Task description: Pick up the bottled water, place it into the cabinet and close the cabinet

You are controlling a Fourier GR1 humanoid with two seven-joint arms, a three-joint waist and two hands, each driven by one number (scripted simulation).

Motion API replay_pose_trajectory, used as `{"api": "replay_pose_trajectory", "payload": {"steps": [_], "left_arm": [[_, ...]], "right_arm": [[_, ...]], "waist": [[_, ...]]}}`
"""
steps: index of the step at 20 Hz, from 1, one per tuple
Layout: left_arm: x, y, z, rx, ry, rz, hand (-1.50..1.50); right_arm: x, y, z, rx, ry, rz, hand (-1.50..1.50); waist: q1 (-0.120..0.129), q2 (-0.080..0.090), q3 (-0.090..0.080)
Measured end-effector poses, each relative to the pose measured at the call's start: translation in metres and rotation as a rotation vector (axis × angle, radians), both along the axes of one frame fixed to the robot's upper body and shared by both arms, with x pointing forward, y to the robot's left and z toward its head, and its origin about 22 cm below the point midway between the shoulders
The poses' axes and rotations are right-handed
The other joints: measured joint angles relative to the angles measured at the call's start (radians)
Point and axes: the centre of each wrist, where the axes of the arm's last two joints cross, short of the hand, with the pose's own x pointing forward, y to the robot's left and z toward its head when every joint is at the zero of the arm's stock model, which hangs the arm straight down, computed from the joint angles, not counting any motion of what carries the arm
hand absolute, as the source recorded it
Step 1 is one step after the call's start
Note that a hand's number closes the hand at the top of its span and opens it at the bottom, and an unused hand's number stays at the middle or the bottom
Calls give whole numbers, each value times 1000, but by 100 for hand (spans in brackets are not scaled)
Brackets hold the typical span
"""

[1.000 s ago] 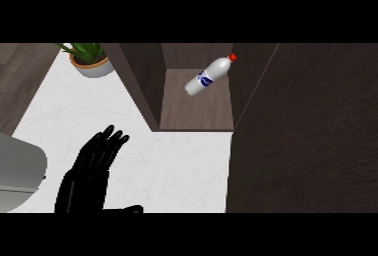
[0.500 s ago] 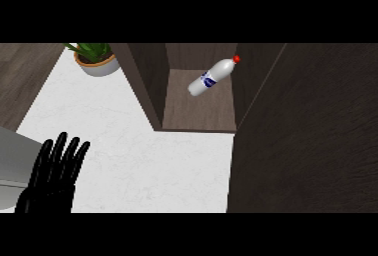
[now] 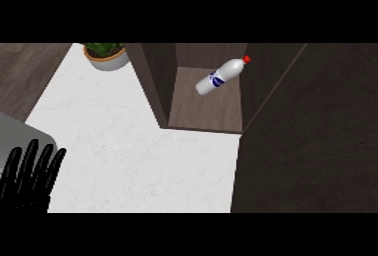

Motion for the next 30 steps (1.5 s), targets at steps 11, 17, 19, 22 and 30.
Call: {"api": "replay_pose_trajectory", "payload": {"steps": [11, 17, 19, 22, 30], "left_arm": [[-2, 25, 11, 18, -30, -77, -150], [-1, 32, 16, 31, -38, -110, -150], [0, 33, 18, 34, -41, -122, -150], [1, 34, 19, 40, -41, -140, -150], [3, 41, 22, 55, -40, -152, -150]], "right_arm": [[16, 5, 5, -35, -53, 16, 150], [25, 6, 8, -73, -100, 63, 150], [29, 5, 10, -94, -125, 91, -150], [36, 1, 14, -136, -179, 127, 150], [52, 6, 23, -213, -268, 213, 150]], "waist": [[87, 25, -3], [127, 33, -6], [143, 35, -7], [166, 36, -10], [181, 35, -14]]}}
